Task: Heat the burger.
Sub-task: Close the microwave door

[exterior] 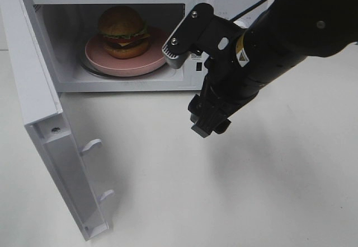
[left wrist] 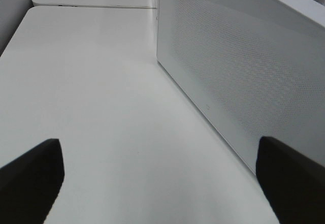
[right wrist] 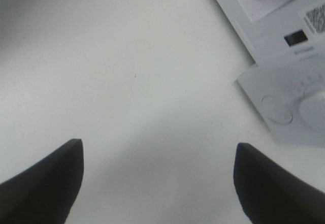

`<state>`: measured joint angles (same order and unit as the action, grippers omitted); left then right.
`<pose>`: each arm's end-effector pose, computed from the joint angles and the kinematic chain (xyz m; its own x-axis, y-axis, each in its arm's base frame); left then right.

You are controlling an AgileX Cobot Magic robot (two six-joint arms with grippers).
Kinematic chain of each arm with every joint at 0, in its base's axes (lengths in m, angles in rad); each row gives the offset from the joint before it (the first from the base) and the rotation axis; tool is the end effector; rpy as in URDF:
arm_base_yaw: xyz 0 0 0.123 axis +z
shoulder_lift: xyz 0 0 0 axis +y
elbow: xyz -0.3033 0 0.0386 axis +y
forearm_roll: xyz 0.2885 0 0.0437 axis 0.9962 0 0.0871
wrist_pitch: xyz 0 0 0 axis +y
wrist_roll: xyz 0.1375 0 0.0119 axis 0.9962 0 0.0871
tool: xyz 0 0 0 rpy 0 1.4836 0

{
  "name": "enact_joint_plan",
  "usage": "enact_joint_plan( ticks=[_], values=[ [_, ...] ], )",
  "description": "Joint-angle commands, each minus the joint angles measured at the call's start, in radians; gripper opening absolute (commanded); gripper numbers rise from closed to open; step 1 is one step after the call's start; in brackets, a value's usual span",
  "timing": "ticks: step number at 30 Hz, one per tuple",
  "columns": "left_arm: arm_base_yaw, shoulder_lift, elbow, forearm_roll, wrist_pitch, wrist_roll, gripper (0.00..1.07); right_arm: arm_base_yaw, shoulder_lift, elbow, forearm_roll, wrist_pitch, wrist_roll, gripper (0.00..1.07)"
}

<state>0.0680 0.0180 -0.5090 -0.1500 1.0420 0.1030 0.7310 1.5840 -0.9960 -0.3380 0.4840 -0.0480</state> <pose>0.0550 -0.0141 0.2809 -0.4405 -0.0033 -0.8978 0.0599 0.9977 -0.0330 0.3008 0.2411 0.1902 -0.3701 -0.7864 -0.4946 -0.7670 0.5590 -0.3150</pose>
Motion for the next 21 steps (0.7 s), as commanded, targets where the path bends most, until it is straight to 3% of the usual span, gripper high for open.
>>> enact_joint_plan(
  ticks=[1, 21],
  values=[
    [0.001, 0.001, 0.005, -0.001, -0.003, 0.0, 0.98, 0.003, -0.048, 0.026, 0.003, 0.112, 0.103, 0.76],
    [0.001, 0.001, 0.005, -0.001, -0.003, 0.0, 0.98, 0.003, -0.358, 0.14, 0.072, 0.451, 0.169, 0.76]
  ],
)
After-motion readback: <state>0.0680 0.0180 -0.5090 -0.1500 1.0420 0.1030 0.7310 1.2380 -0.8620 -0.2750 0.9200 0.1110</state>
